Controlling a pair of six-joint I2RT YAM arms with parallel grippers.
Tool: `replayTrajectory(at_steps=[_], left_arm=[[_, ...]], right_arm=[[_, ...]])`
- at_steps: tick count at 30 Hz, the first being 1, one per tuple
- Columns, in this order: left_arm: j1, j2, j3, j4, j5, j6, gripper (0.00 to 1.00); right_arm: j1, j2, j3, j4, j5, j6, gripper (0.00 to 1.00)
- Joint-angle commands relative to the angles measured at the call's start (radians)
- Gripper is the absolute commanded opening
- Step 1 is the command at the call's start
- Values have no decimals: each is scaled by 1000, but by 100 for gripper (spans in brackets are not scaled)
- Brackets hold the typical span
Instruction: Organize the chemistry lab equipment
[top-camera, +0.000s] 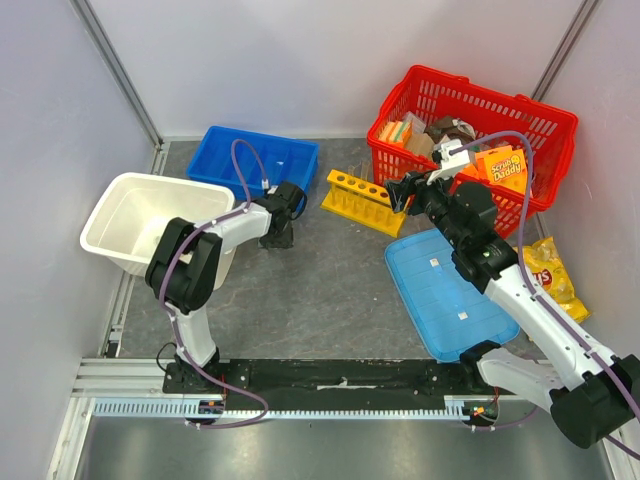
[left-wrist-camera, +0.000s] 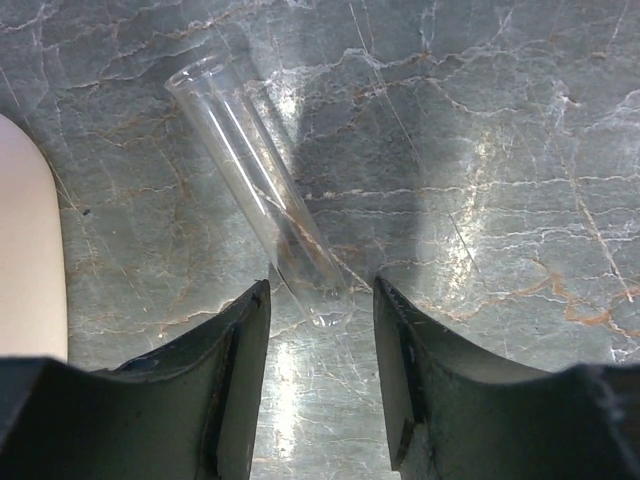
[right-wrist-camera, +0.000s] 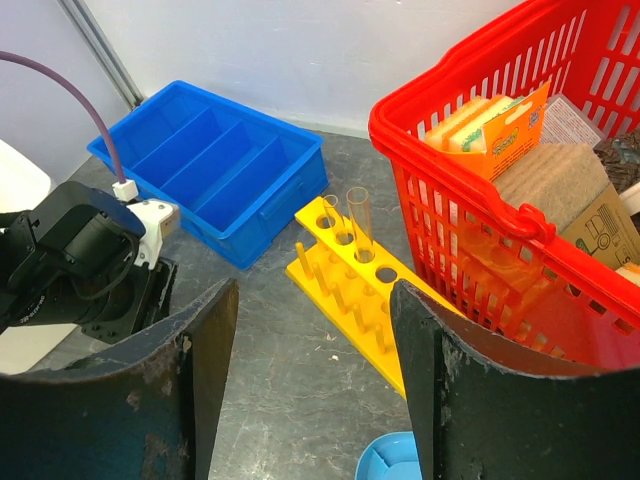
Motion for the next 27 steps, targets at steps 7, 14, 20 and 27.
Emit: replayTrajectory(at_steps=[7,14,20,27], left_arm=[[2,-12,1,31,57,69,37],[-32,-143,-101,37,187,63,24],[-72,-295,-212,84,324,52,21],[-107,-517,-399,220,500,-3,21]], right_arm=[[2,-12,9,-13,-11,17,70],[2,12,30,-67,-46,64,71],[3,34,20,-87,-94,116,71],[58,96,-94,-33,-212,295,71]])
